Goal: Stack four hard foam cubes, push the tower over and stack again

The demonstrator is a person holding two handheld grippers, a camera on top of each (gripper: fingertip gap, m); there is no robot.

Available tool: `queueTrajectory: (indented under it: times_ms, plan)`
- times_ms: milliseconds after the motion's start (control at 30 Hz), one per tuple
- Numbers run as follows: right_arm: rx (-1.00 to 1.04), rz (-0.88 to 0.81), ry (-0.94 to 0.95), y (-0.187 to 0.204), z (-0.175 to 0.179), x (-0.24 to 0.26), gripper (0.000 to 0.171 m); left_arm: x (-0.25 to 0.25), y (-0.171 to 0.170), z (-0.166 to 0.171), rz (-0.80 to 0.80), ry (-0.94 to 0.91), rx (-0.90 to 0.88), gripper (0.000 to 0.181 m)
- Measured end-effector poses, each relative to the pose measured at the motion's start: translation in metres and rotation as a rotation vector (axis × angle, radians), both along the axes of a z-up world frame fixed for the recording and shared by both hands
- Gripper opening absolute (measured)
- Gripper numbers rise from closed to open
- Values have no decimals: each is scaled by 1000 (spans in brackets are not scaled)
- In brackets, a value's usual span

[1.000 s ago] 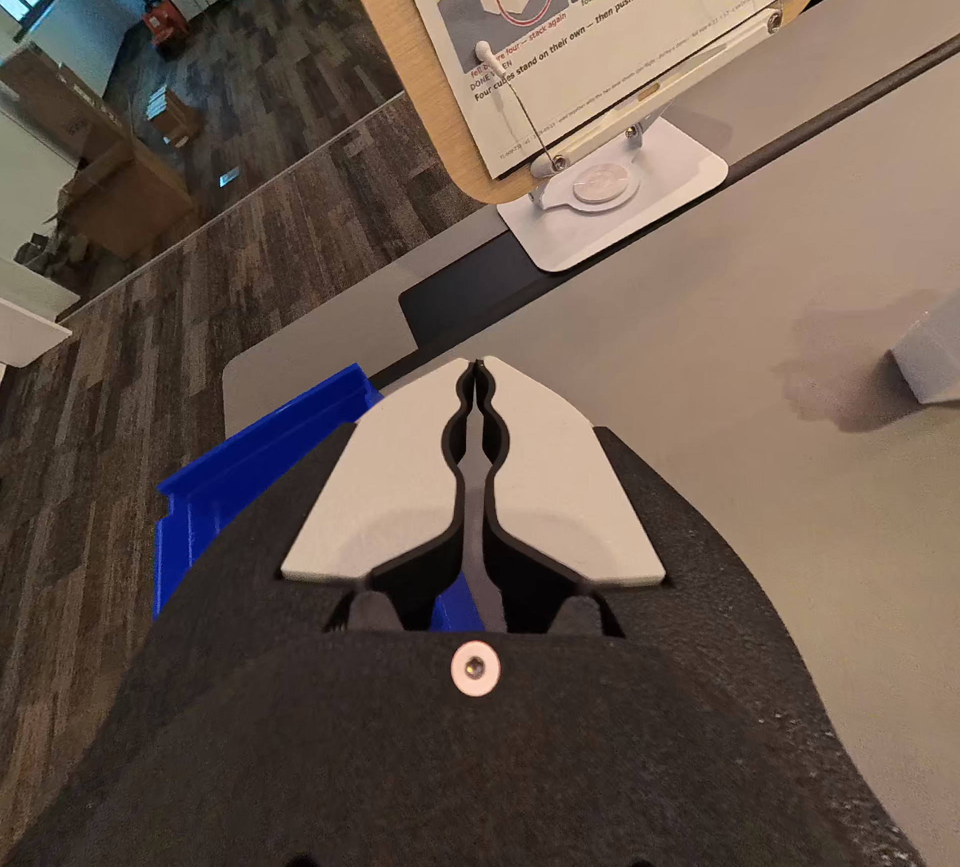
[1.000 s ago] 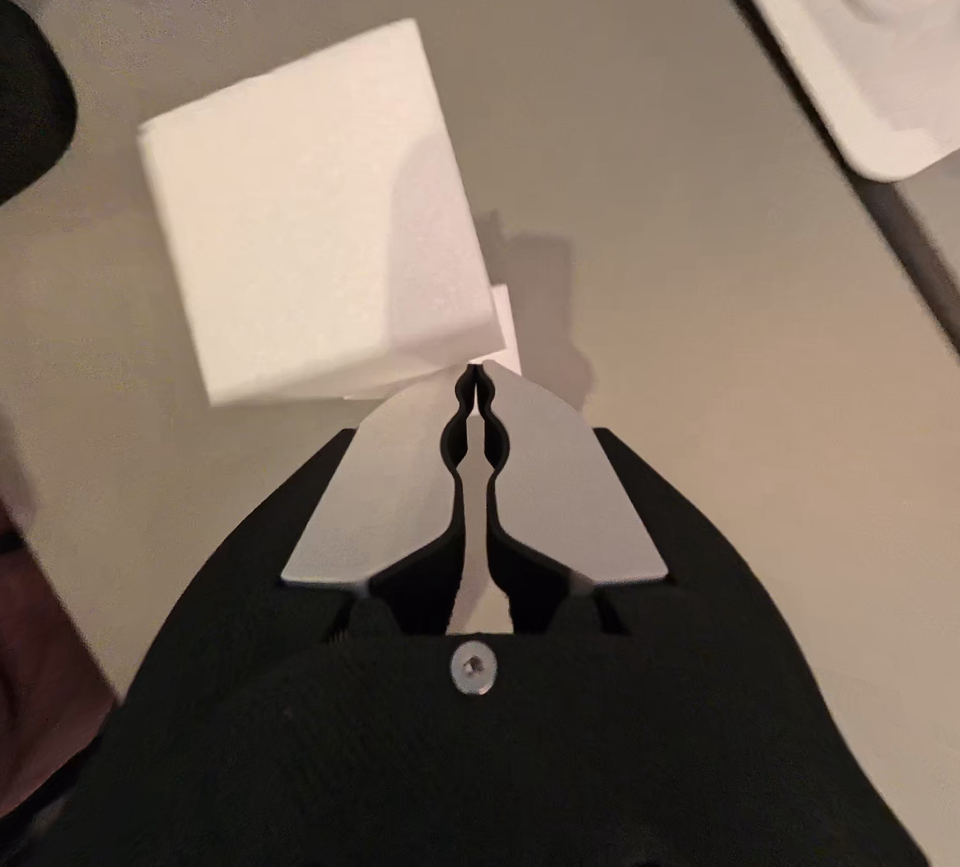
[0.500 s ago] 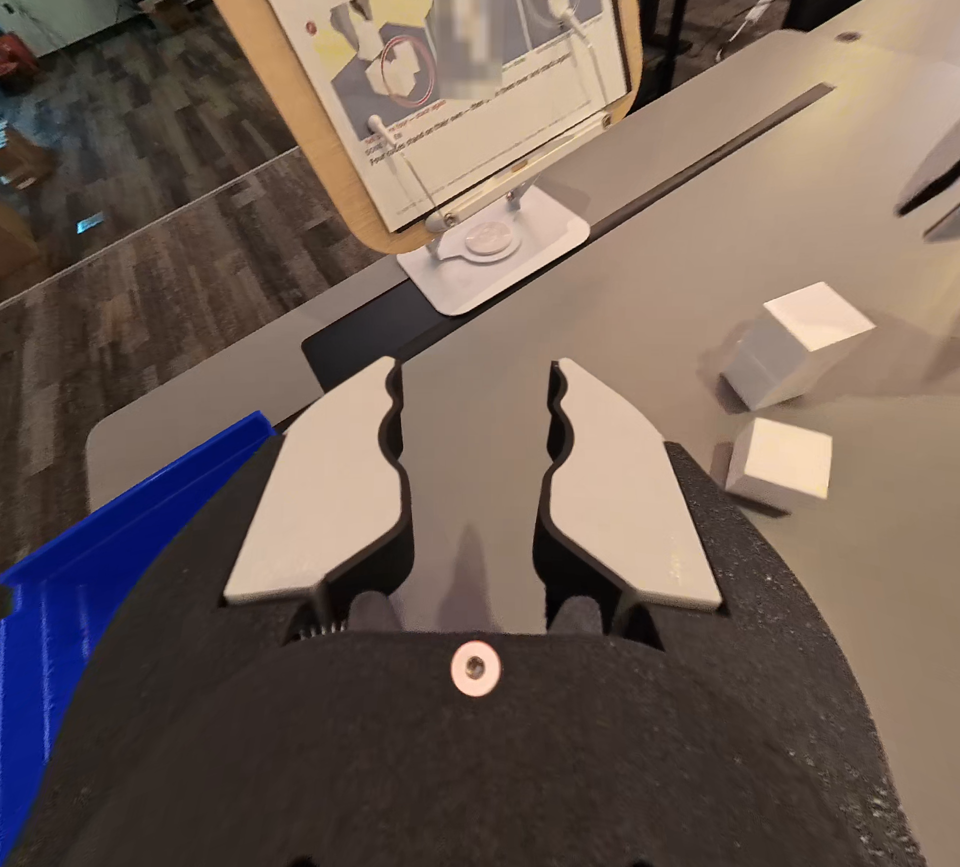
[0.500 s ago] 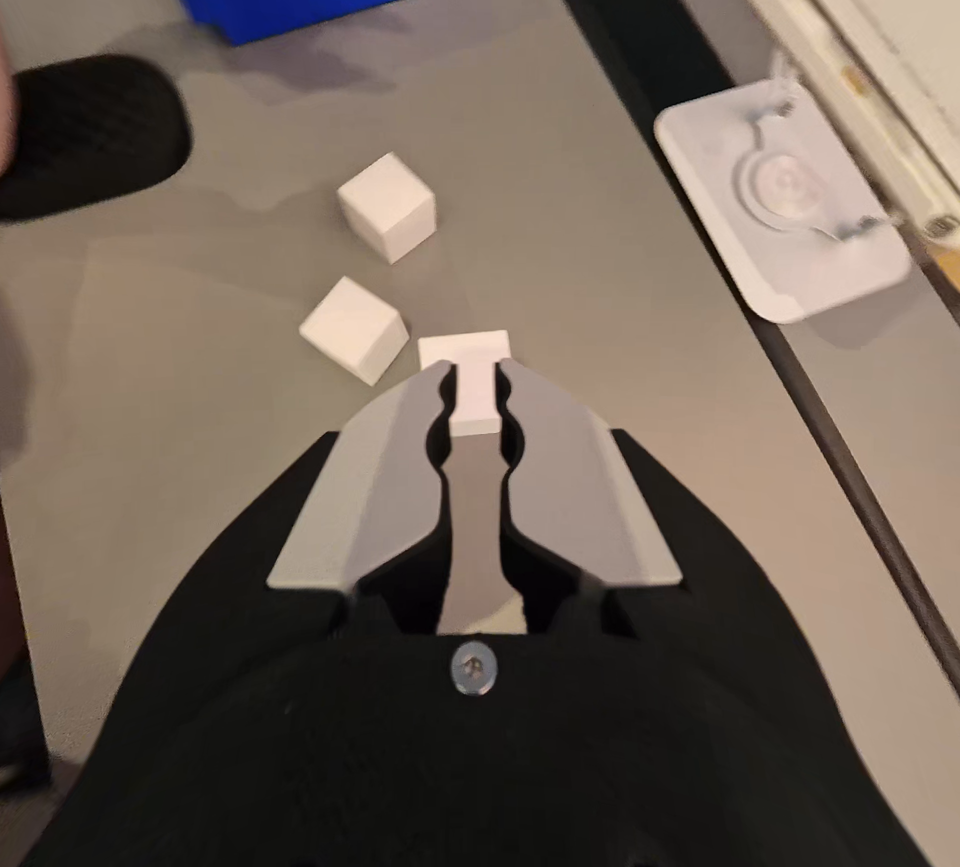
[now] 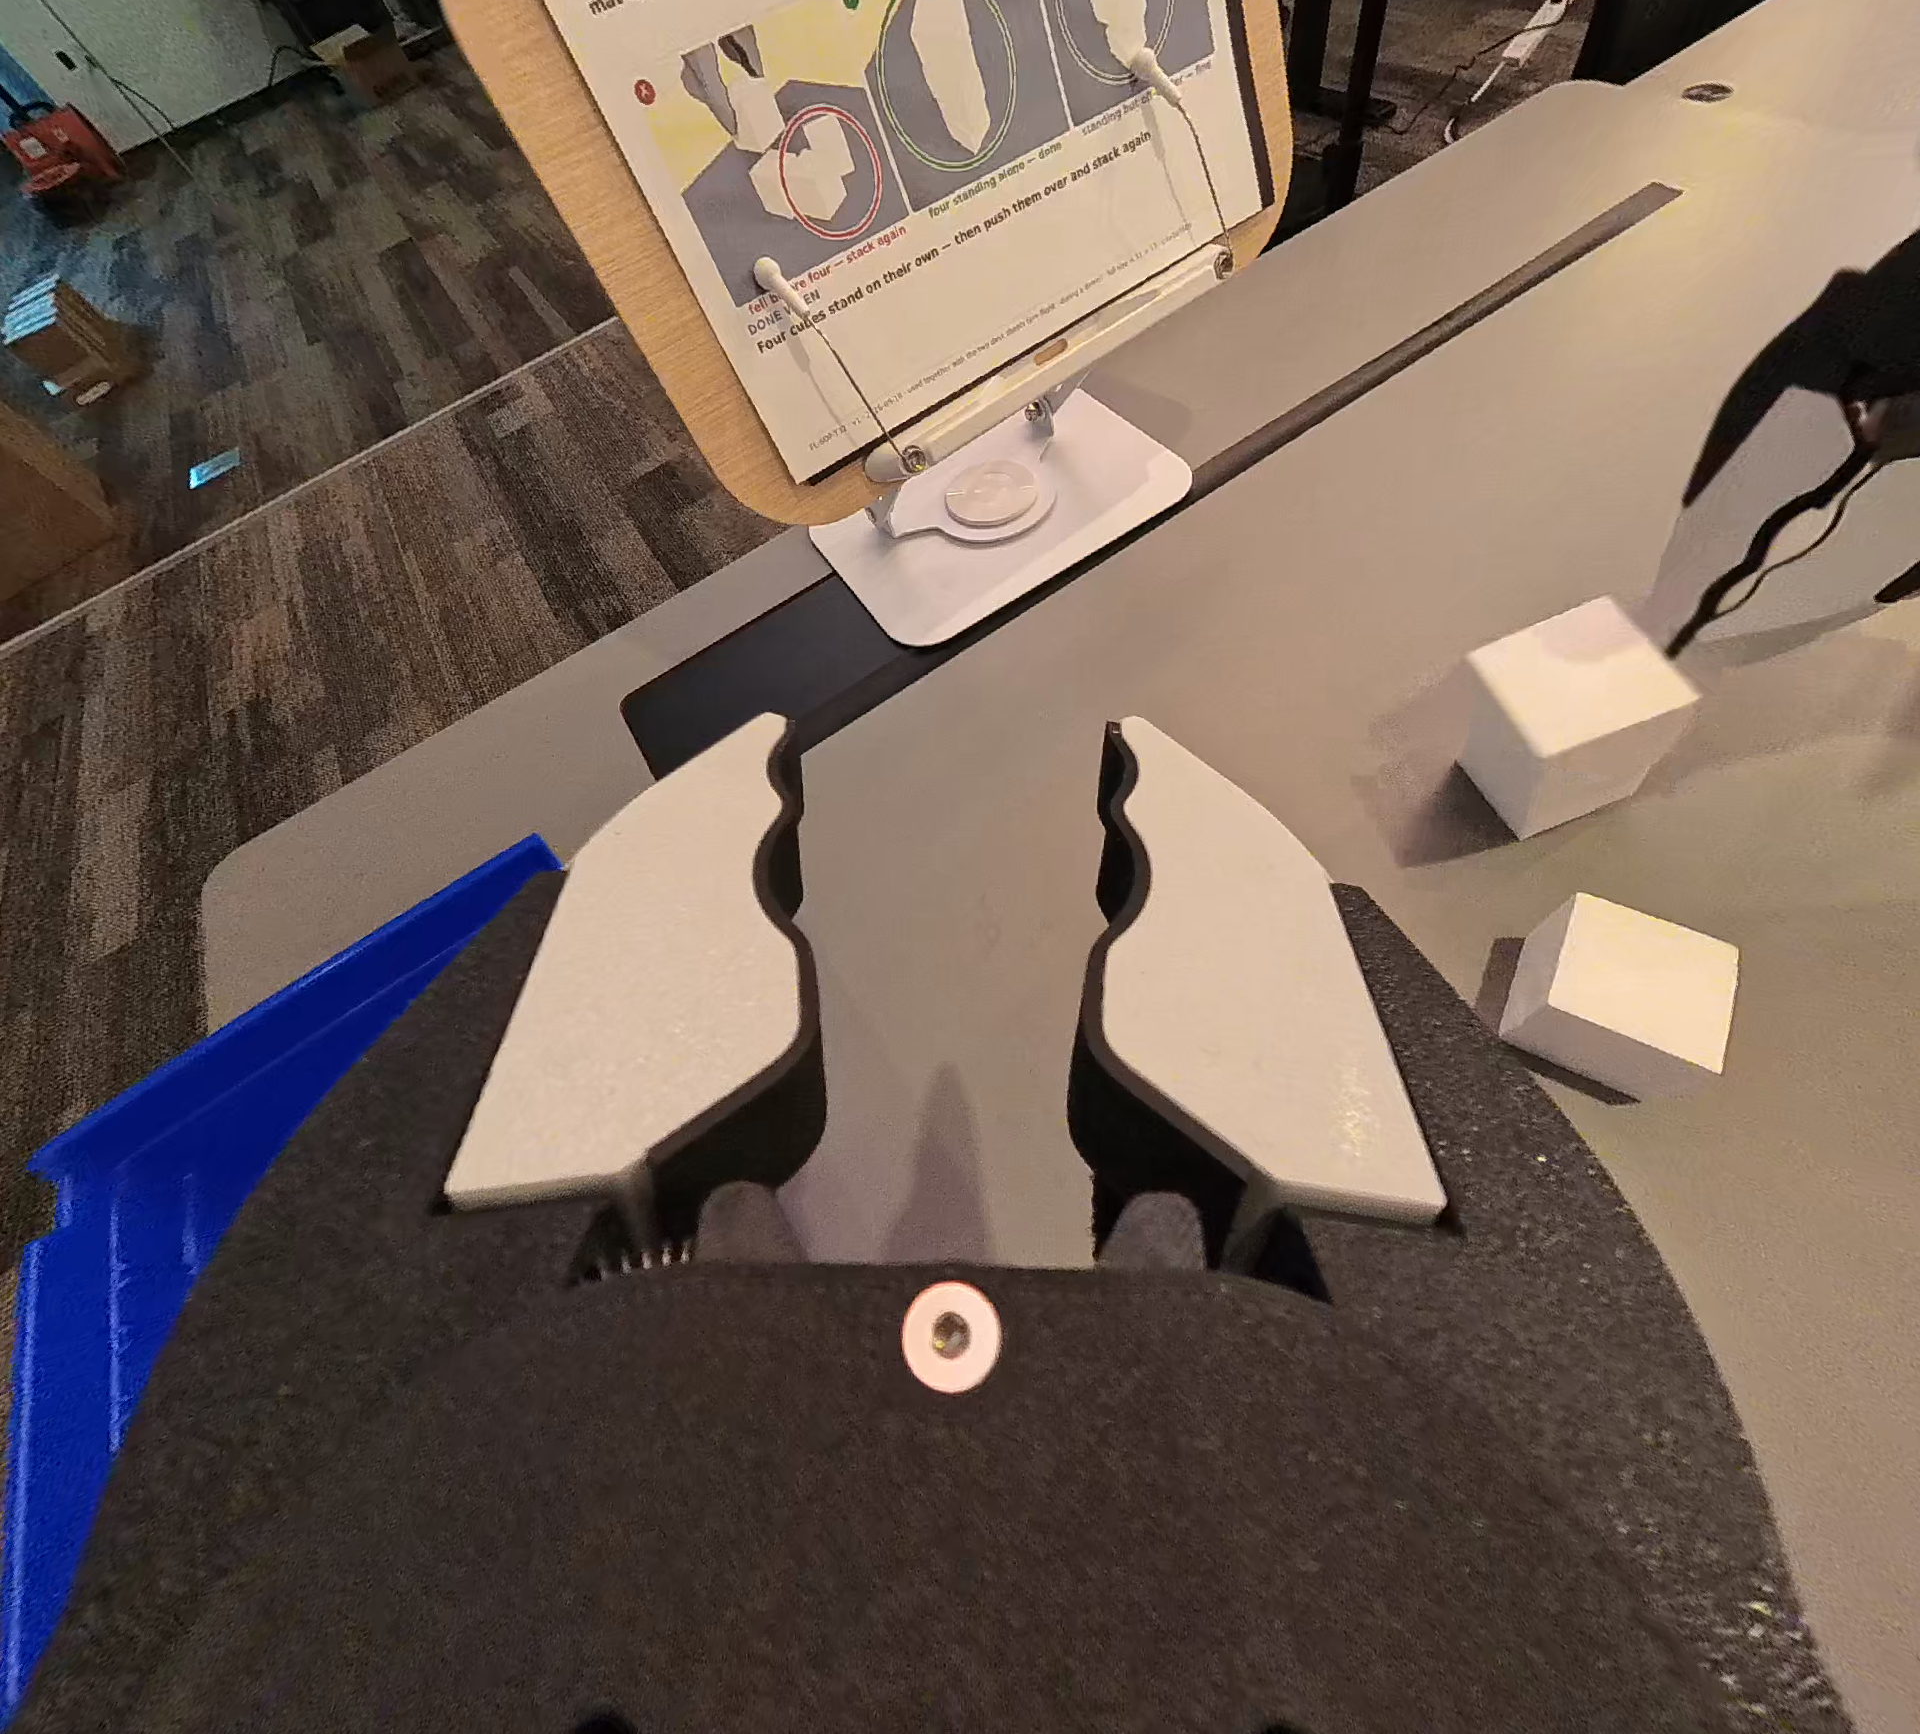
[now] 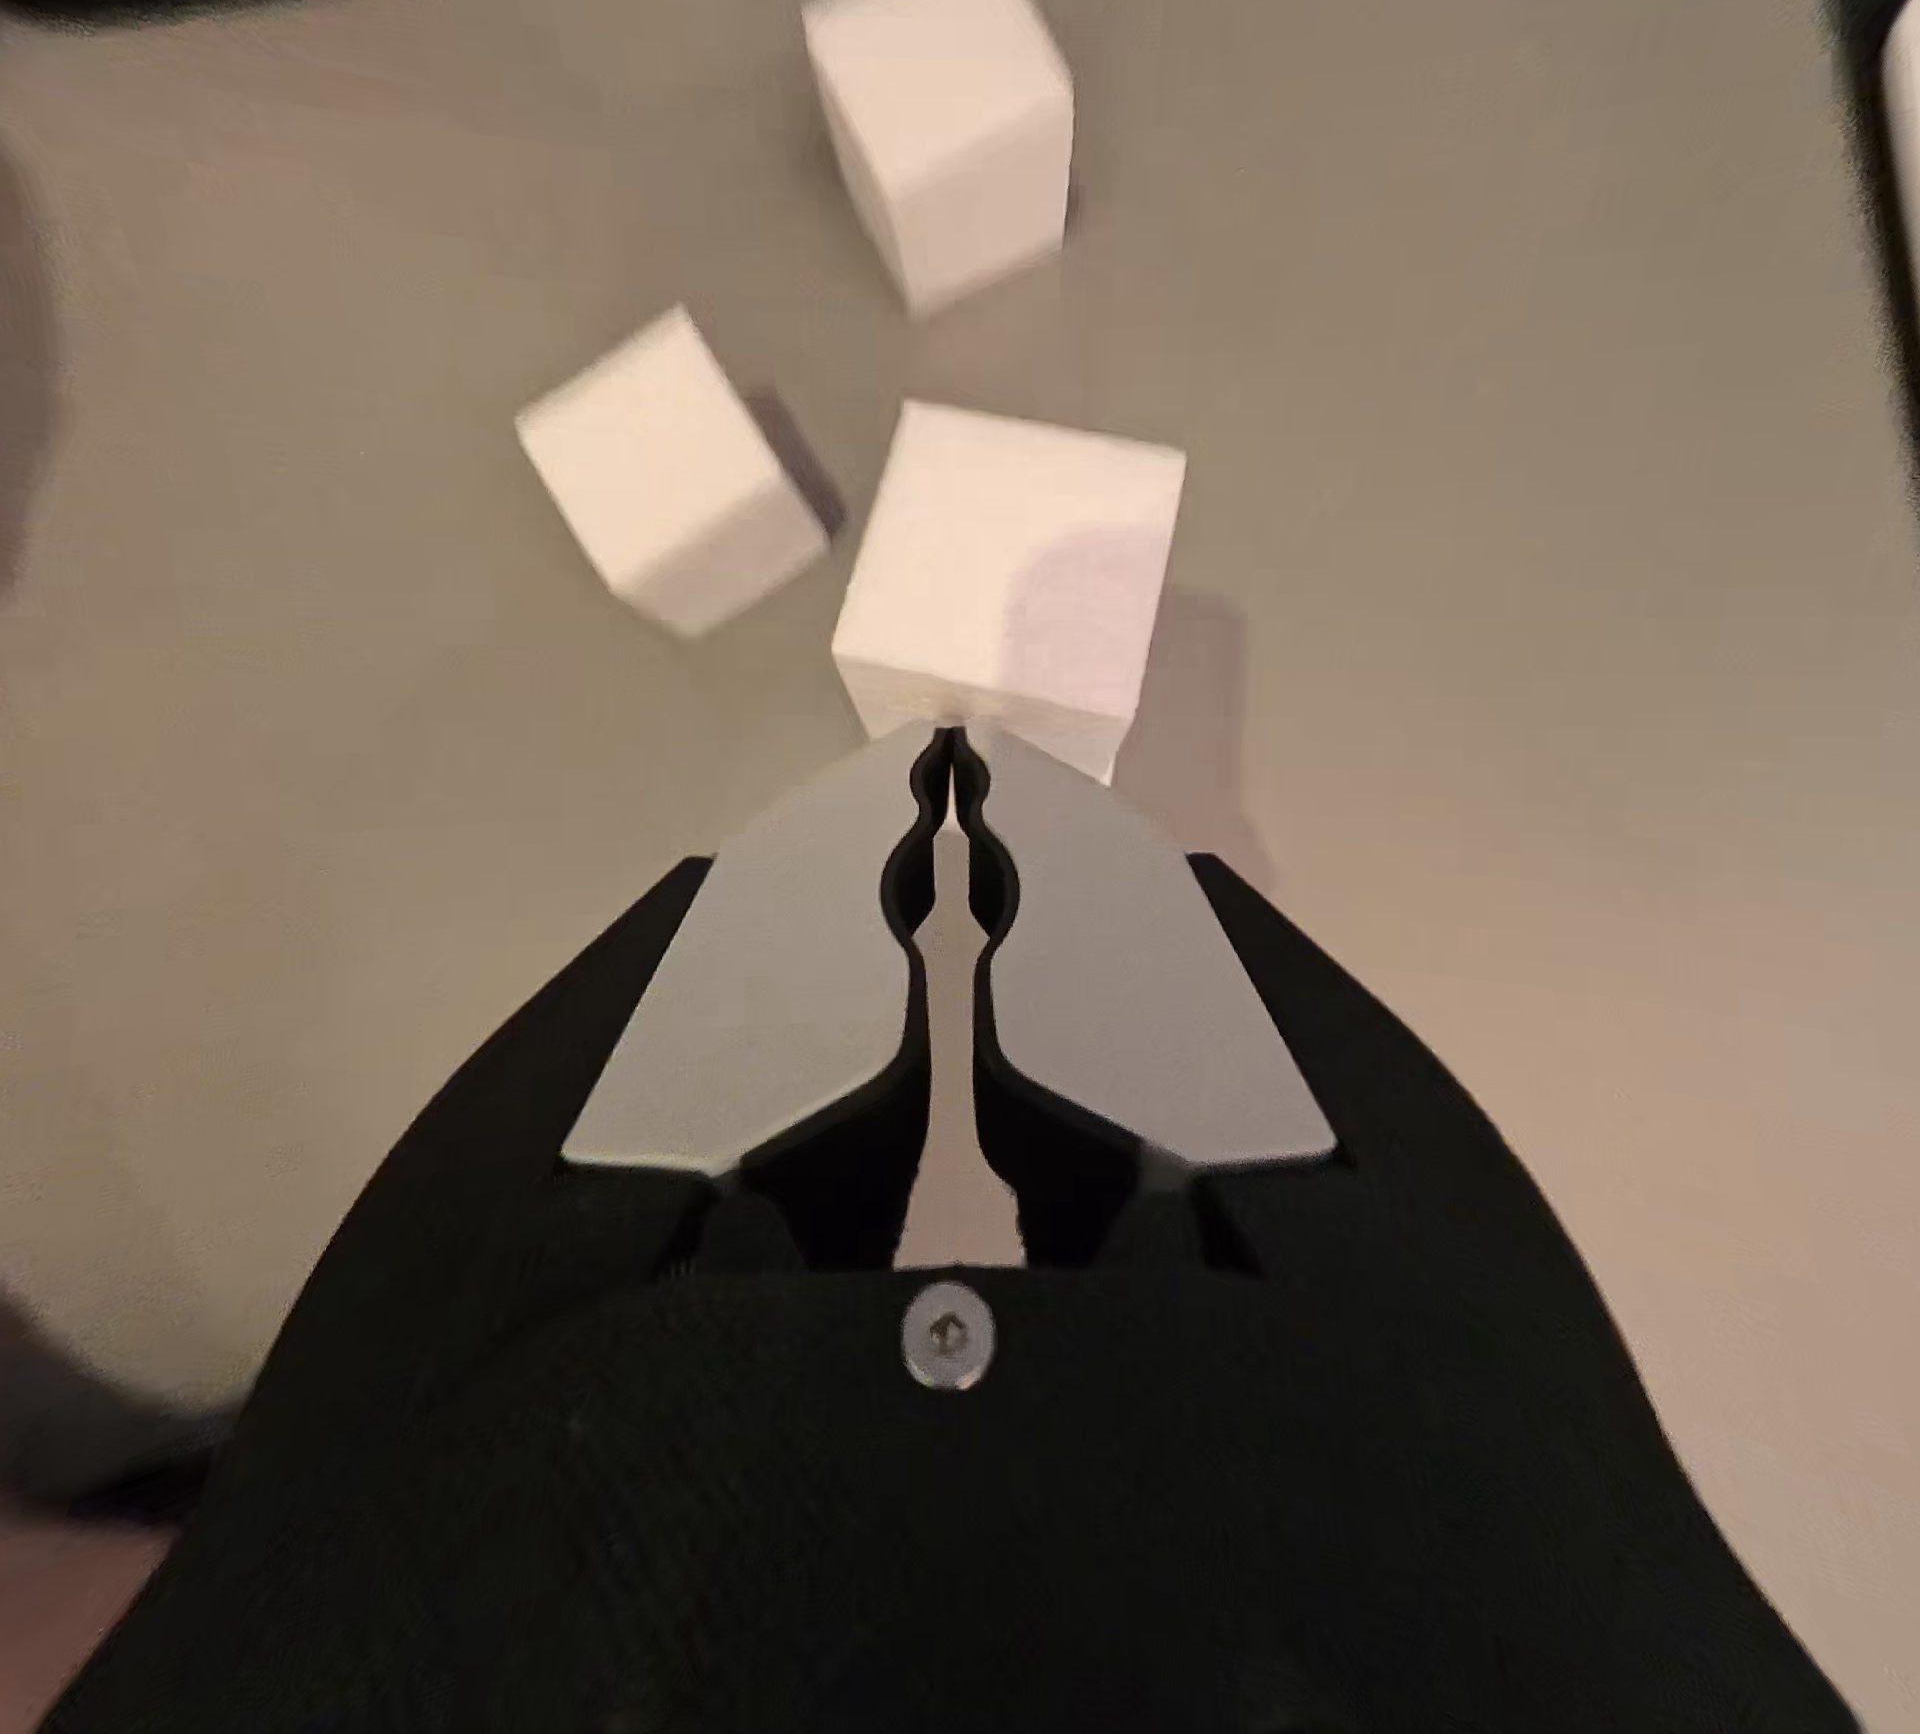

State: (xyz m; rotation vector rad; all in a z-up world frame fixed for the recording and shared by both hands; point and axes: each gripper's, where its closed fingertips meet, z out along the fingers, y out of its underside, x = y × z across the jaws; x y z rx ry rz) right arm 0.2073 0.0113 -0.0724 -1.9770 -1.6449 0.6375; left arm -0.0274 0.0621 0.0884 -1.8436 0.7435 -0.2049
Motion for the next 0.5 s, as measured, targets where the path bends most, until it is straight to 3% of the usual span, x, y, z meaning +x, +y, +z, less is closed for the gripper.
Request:
queueTrajectory:
  times_ms: [133,367,500]
  plan:
    - [132,-43,203,10,43,-25,1,6,0,-4,-7,29,-3,56]
    - [185,-49,111,15,37,-3,1,21,0,-18,-82,56,-39,61]
    - [174,-87,97,22,32,6,8,42,-9,-47,-216,89,-121,69]
